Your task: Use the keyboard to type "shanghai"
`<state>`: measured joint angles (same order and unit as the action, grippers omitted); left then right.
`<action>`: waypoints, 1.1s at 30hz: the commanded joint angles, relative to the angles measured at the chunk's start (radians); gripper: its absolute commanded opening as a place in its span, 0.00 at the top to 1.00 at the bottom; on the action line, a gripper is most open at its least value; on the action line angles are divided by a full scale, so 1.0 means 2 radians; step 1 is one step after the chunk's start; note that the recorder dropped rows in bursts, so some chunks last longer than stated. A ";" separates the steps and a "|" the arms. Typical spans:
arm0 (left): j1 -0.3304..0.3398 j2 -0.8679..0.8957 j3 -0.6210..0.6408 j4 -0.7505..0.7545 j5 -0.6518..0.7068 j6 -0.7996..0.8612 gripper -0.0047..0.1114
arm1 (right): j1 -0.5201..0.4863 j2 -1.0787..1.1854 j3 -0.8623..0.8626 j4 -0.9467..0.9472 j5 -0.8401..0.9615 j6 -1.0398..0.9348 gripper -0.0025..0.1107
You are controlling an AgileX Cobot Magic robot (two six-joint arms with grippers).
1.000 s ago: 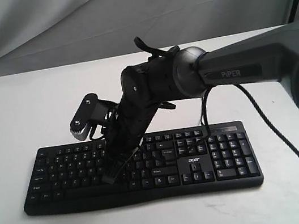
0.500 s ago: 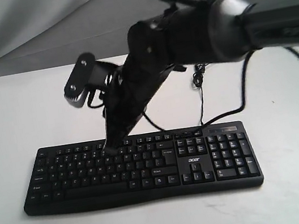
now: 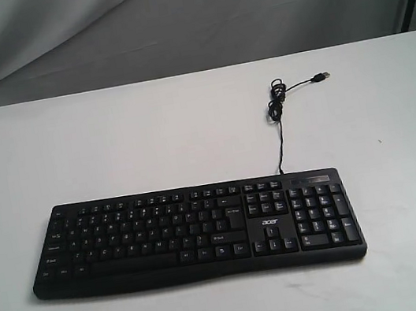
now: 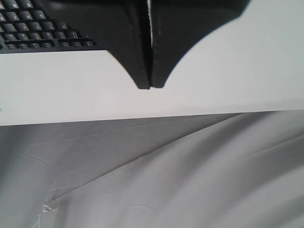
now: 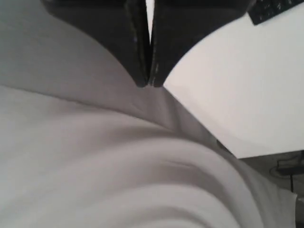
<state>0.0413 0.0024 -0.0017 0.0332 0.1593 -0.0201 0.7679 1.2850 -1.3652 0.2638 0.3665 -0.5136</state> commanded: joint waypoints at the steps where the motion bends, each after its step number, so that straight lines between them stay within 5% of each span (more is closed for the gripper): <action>1: -0.003 -0.001 0.001 -0.004 -0.003 -0.001 0.96 | -0.016 -0.054 0.001 0.004 -0.056 0.076 0.98; 6: -0.003 -0.001 0.001 -0.004 -0.003 -0.001 0.96 | -0.164 -0.156 0.067 0.002 0.009 0.162 0.98; 9: -0.003 -0.001 0.001 -0.004 -0.003 -0.001 0.96 | -0.270 -0.238 0.180 0.000 0.007 0.162 0.98; 15: -0.003 -0.001 0.001 -0.004 -0.003 -0.001 0.96 | -0.367 -0.387 0.336 0.002 0.000 0.172 0.98; 22: -0.003 -0.001 0.001 -0.004 -0.003 -0.001 0.96 | -0.414 -0.525 0.484 0.002 0.008 0.184 0.98; 33: -0.003 -0.001 0.001 -0.004 -0.003 -0.001 0.96 | -0.414 -0.639 0.609 -0.008 -0.004 0.222 0.98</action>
<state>0.0413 0.0024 -0.0017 0.0332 0.1593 -0.0201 -0.0519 0.0427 -0.1798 0.2566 0.3800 -0.1301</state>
